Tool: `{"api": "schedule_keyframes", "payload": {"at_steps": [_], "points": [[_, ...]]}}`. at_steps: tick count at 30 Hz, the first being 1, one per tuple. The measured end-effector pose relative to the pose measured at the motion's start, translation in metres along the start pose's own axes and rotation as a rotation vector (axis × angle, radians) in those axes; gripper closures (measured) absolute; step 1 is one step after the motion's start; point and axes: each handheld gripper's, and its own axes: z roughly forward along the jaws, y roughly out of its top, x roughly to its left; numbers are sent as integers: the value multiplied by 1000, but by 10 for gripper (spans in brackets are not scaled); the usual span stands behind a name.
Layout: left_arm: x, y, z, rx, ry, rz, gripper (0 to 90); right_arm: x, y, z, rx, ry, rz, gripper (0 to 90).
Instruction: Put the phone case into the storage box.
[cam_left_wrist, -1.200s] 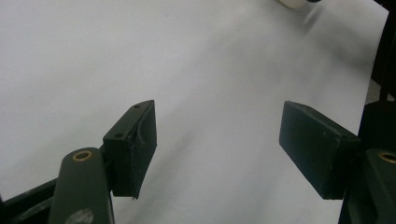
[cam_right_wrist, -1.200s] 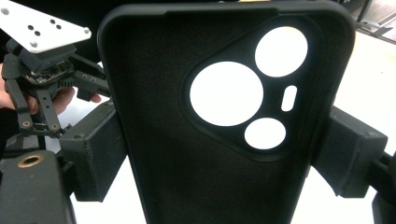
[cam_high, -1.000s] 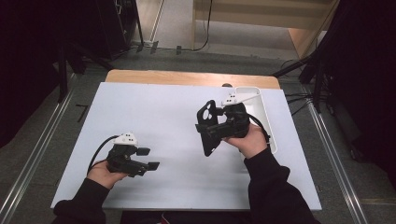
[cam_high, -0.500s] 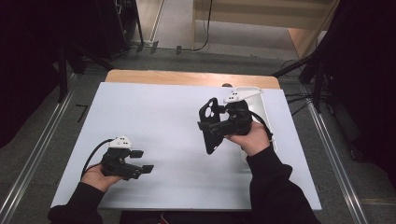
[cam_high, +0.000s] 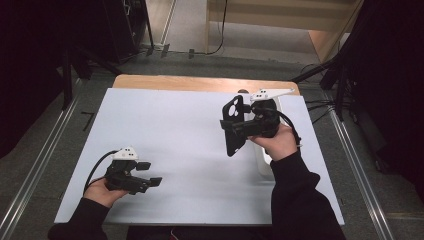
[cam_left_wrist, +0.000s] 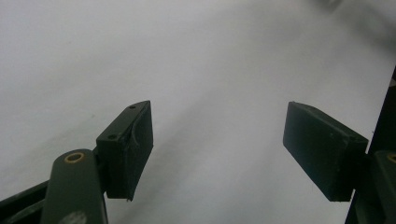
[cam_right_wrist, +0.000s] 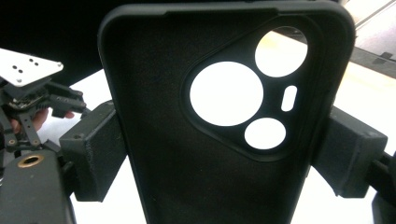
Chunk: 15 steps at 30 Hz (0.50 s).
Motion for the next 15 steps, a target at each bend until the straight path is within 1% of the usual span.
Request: {"api": "schedule_keyframes", "payload": {"at_steps": [5, 8, 11, 14, 15], "points": [[0, 0, 0, -7, -2, -1, 240, -6, 2, -8, -18, -21, 12, 120], [0, 1, 0, -10, -4, -3, 240, -9, 2, -14, -28, -43, 26, 120], [-1, 1, 0, -7, -8, 1, 240, -13, 2, -19, -35, -67, 29, 120], [0, 1, 0, -5, -8, 4, 240, -17, 2, -25, -47, -81, 46, 120], [0, 1, 0, -8, -10, 2, 240, -18, 2, -26, -53, -86, 45, 120]]}}
